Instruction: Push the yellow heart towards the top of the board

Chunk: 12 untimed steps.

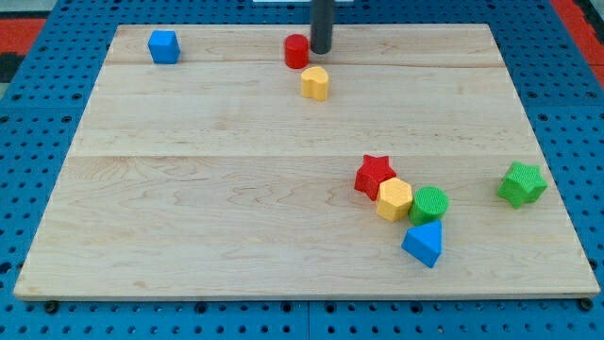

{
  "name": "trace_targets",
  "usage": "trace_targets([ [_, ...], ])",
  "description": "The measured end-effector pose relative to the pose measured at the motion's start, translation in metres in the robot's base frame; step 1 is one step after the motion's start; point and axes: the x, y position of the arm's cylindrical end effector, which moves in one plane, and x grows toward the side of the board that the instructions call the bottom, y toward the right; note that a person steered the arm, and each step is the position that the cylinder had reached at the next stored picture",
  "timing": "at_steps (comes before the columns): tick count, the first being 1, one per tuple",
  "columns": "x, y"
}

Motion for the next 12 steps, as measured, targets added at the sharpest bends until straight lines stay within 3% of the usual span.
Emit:
trace_targets([
  [1, 0.0, -0.002],
  [2, 0.002, 0.086],
  [3, 0.018, 0.133],
  [4, 0.025, 0.136],
  [5, 0.025, 0.136],
  [6, 0.075, 0.108],
  [8, 0.126, 0.047],
  [10, 0.108, -0.033],
  [11, 0.097, -0.033],
  [12, 0.074, 0.012],
])
